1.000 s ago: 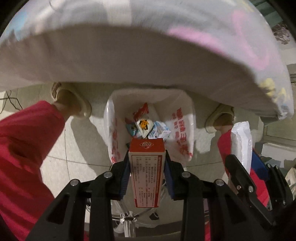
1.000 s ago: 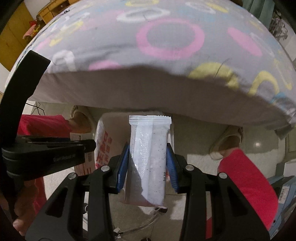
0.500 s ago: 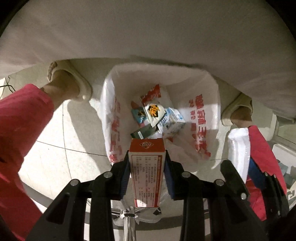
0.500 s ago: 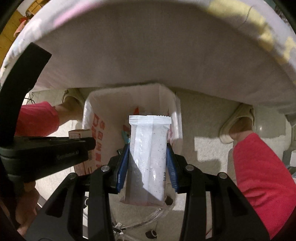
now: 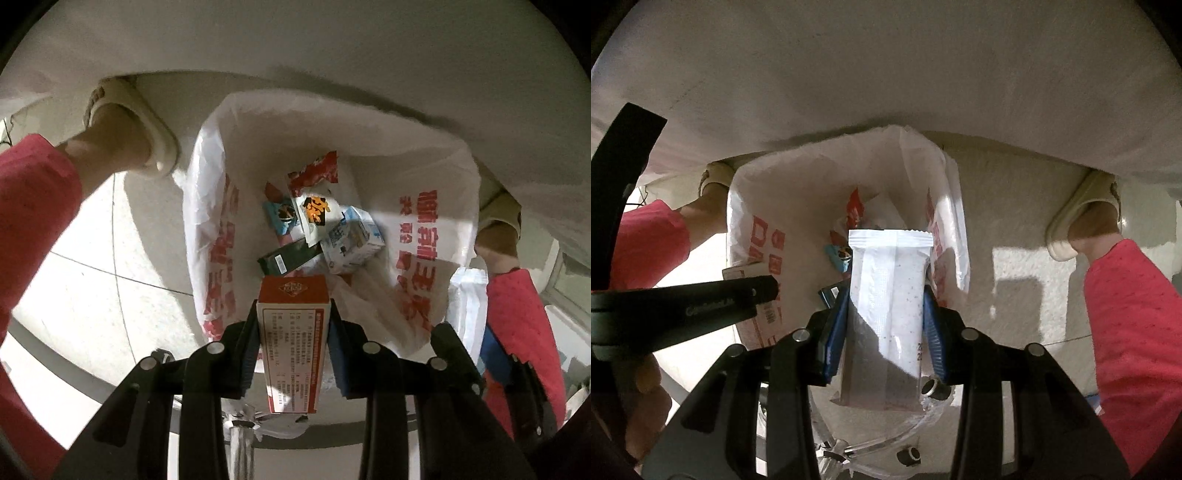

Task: Collect trash
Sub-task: 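Carry medicine box and white sachet with both tools down over the floor bag, then open both tools to drop box and sachet into the plastic bag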

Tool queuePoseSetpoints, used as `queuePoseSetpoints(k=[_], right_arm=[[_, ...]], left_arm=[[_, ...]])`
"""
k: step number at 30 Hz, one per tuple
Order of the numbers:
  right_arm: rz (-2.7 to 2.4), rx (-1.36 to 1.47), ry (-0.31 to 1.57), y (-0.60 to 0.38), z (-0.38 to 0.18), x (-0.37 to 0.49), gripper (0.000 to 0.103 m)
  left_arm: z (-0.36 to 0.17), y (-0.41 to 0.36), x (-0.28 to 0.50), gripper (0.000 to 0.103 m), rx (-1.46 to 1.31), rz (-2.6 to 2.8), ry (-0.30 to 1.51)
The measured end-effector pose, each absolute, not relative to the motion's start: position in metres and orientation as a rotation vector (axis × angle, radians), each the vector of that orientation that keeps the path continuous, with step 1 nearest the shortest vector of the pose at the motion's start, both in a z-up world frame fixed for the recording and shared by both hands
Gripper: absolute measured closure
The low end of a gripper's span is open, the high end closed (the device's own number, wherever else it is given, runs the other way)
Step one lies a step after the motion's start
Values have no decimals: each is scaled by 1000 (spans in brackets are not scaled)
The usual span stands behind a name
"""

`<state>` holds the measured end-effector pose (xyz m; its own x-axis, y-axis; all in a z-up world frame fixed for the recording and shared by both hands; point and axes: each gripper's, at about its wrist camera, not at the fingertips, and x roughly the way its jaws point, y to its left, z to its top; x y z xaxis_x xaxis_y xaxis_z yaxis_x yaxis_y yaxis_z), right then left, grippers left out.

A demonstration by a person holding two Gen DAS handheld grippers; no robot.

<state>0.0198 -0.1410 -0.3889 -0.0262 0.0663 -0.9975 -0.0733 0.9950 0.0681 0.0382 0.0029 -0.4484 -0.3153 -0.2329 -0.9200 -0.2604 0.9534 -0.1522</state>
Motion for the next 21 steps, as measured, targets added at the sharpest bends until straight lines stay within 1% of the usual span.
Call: queuePoseSetpoints(k=[12, 21], right_arm=[[98, 7, 1630, -140, -409, 27, 65], [113, -5, 1654, -134, -421, 29, 65]], left_arm=[[-464, 4, 48, 70, -409, 31, 1934], [-468, 1, 48, 70, -384, 36, 1946]])
